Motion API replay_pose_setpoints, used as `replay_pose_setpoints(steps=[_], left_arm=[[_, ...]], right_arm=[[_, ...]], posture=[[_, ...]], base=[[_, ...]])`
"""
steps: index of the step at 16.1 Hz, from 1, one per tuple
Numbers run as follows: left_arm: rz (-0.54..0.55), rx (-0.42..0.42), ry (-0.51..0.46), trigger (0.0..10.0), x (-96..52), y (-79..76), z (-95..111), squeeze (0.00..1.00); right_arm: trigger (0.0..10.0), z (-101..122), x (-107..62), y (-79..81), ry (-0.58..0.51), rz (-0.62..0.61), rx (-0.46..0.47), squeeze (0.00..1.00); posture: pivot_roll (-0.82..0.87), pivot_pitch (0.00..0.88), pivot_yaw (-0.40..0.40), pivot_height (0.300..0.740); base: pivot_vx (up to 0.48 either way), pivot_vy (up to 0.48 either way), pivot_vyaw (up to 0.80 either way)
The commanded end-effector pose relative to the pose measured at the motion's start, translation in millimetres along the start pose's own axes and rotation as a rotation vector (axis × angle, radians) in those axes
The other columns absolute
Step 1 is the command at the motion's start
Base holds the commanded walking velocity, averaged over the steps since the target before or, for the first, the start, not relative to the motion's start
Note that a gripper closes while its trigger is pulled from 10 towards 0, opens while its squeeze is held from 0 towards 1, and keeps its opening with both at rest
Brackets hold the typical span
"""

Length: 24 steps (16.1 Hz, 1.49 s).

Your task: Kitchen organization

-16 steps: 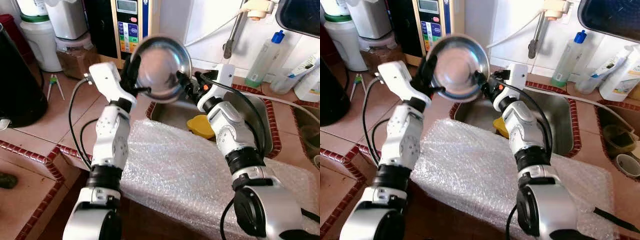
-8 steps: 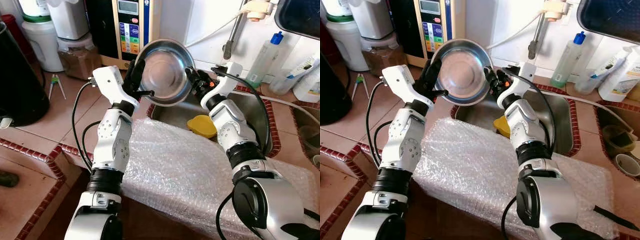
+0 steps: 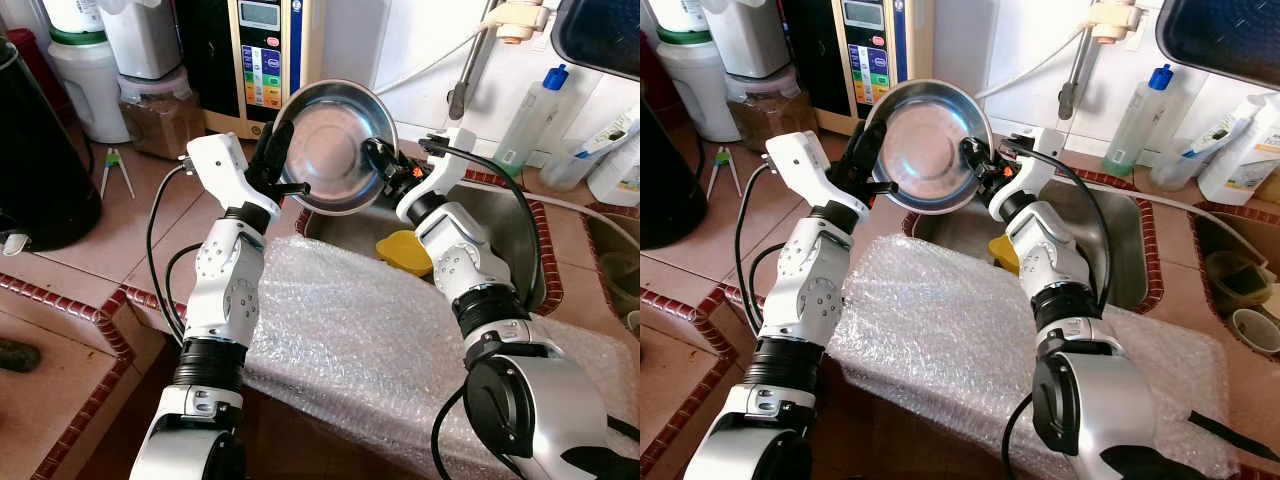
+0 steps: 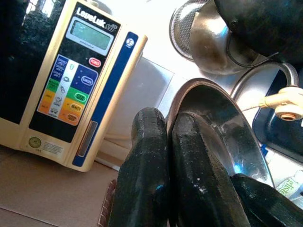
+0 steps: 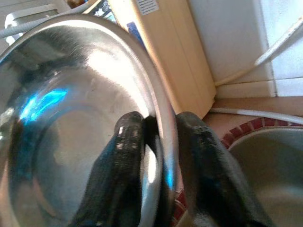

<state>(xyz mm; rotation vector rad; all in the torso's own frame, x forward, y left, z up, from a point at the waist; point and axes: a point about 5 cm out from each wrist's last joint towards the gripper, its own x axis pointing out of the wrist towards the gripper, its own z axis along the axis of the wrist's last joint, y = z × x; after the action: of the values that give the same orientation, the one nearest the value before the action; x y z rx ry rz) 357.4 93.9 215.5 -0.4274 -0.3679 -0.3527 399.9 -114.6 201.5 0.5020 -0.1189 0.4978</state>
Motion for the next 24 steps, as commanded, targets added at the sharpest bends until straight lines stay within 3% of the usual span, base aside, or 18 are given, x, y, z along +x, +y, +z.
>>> replay_pose_setpoints(steps=[1,4,11,12,13,20,22,24], left_arm=[[-0.018,0.015,-0.025,0.0,3.2,-2.3,7,0.0],[0.01,0.039,-0.039,0.0,3.3,4.8,12,0.0],[-0.001,0.048,-0.034,0.0,3.4,4.9,11,0.0],[-0.013,0.034,-0.023,0.0,3.2,4.4,10,0.44],[-0.03,0.022,-0.009,10.0,2.5,3.5,7,1.0],[-0.124,0.052,0.142,10.0,-8.8,-2.3,-19,1.0],[-0.166,0.075,0.188,10.0,-13.1,-2.9,-24,1.0],[-0.199,0.145,0.281,10.0,-25.0,3.8,-37,1.0]], right_arm=[[0.0,4,-2.6,-7.9,-0.001,-0.043,-0.025,0.0],[0.0,4,-4.3,-9.7,-0.003,-0.054,-0.07,0.0],[0.0,-2,-3.4,-6.1,0.025,-0.014,-0.038,0.0],[0.0,-2,-3.6,-6.5,0.025,-0.018,-0.039,0.0],[0.0,-1,-4.1,-7.9,0.023,-0.027,-0.04,0.0],[0.0,4,-7.8,-18.7,-0.009,-0.133,-0.078,0.0],[0.0,8,-10.0,-26.7,-0.019,-0.211,-0.126,0.0],[0.0,12,-21.3,-48.6,0.012,-0.385,-0.215,0.0]], posture=[[0.0,0.0,-0.061,0.74],[0.0,0.0,-0.061,0.74],[0.01,0.0,-0.062,0.74],[0.01,0.0,-0.062,0.74],[0.01,0.0,-0.062,0.74],[0.01,0.0,-0.057,0.74],[0.01,0.0,-0.058,0.74],[0.01,0.0,-0.057,0.74]], base=[[0.0,0.0,0.0],[0.0,0.0,0.0],[0.0,0.0,0.0],[0.0,0.0,0.0],[0.0,0.0,0.0],[0.0,0.0,0.0],[0.0,0.0,0.0],[0.0,0.0,0.0]])
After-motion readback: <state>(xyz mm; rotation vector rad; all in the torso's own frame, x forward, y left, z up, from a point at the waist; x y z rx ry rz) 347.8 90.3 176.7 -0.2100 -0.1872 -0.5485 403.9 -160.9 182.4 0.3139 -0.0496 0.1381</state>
